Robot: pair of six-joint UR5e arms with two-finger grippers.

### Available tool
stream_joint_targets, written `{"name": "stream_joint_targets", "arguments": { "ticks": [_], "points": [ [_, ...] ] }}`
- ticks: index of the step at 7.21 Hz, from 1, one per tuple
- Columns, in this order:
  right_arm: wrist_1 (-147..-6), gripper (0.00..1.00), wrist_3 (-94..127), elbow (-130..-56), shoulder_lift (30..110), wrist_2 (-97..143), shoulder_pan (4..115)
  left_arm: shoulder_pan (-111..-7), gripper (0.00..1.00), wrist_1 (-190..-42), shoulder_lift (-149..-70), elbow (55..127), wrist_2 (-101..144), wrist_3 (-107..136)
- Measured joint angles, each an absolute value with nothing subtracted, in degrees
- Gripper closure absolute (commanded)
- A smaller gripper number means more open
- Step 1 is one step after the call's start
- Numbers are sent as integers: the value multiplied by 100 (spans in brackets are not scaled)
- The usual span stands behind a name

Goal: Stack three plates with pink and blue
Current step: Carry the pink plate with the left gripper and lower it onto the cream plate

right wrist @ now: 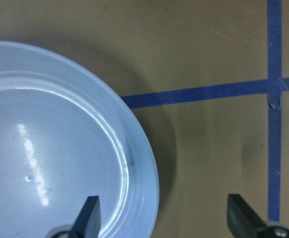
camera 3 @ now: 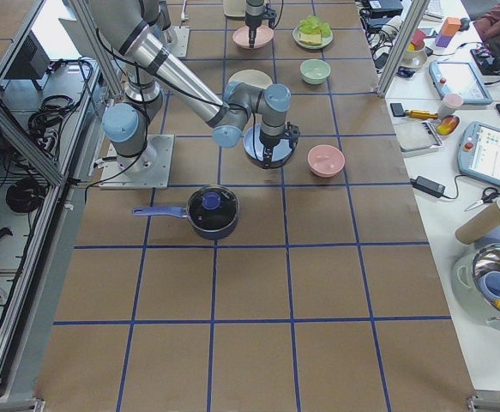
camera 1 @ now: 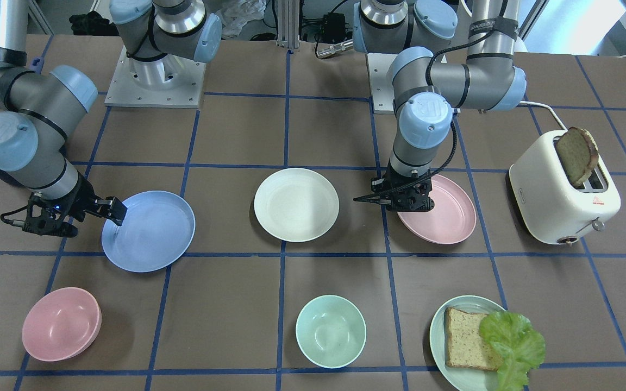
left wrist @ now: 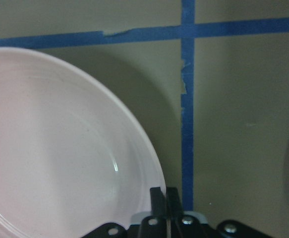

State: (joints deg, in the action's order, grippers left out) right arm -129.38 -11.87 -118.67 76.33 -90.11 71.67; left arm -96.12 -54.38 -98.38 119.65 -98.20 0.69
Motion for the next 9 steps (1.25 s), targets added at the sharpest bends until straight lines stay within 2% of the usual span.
{"name": "stream_joint_targets", "arguments": {
  "ticks": [4,5,6,7,9],
  "points": [
    [-12937,11,-1187,-11890,7671,-9024,7286,-11161,100,-6263,-10181,10684,-9764,1358],
    [-12937,20,-1192,-11898,7653,-9019,7280,-11528,100,-6368,-10351,10384,-9555,1744],
    [-12937,36,-1194,-11909,7641,-9013,7271,-11859,100,-6464,-10553,10132,-9397,1980],
    [-12937,42,-1195,-11919,7632,-9012,7265,-12092,100,-6503,-10744,9982,-9277,2074],
    [-12932,42,-1195,-11925,7617,-9015,7252,-12364,100,-6489,-11031,9860,-9150,2122]
  ]
}}
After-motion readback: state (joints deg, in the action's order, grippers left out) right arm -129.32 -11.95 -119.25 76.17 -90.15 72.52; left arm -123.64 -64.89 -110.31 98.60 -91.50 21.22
